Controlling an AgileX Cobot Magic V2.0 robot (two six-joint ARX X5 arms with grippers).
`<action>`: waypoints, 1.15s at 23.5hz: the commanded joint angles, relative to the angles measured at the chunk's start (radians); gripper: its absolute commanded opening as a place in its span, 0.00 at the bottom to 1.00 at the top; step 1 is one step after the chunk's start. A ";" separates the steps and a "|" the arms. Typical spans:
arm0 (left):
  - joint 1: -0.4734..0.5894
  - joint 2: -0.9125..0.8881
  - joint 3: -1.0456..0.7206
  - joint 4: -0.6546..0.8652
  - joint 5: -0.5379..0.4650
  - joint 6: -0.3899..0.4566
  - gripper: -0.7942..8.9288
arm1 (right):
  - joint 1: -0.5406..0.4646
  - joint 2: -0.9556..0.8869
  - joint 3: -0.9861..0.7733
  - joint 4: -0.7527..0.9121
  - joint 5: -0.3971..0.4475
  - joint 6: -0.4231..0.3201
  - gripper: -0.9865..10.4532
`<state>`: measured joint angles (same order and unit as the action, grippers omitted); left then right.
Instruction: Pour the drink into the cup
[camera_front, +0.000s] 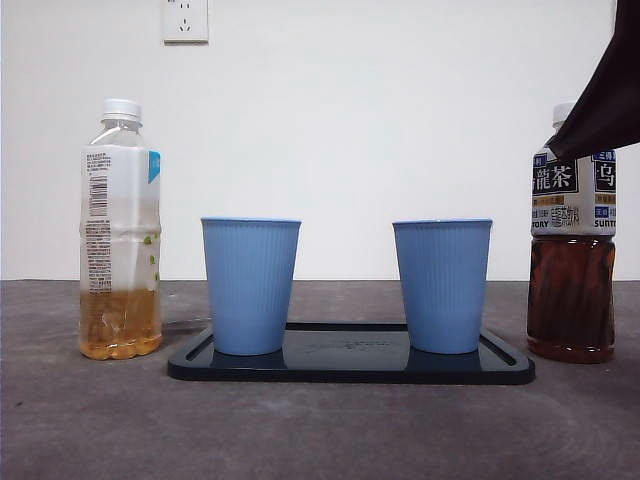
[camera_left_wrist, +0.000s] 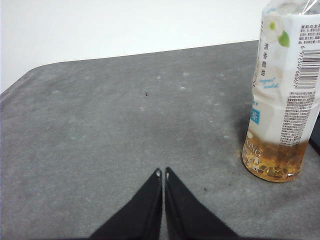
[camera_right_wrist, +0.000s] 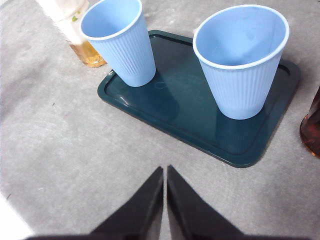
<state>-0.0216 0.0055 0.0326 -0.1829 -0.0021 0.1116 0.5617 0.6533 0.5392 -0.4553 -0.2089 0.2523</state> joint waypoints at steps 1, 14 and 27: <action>0.003 -0.002 -0.021 -0.006 -0.002 0.003 0.09 | 0.006 0.005 0.015 0.010 0.001 0.008 0.09; 0.003 -0.002 -0.021 -0.006 -0.002 0.003 0.09 | 0.006 -0.005 0.015 0.014 0.037 -0.059 0.09; 0.003 -0.002 -0.021 -0.006 -0.002 0.003 0.09 | -0.481 -0.477 -0.315 0.307 0.176 -0.269 0.09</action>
<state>-0.0216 0.0055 0.0326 -0.1829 -0.0021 0.1116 0.0845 0.1825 0.2287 -0.1608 -0.0299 0.0151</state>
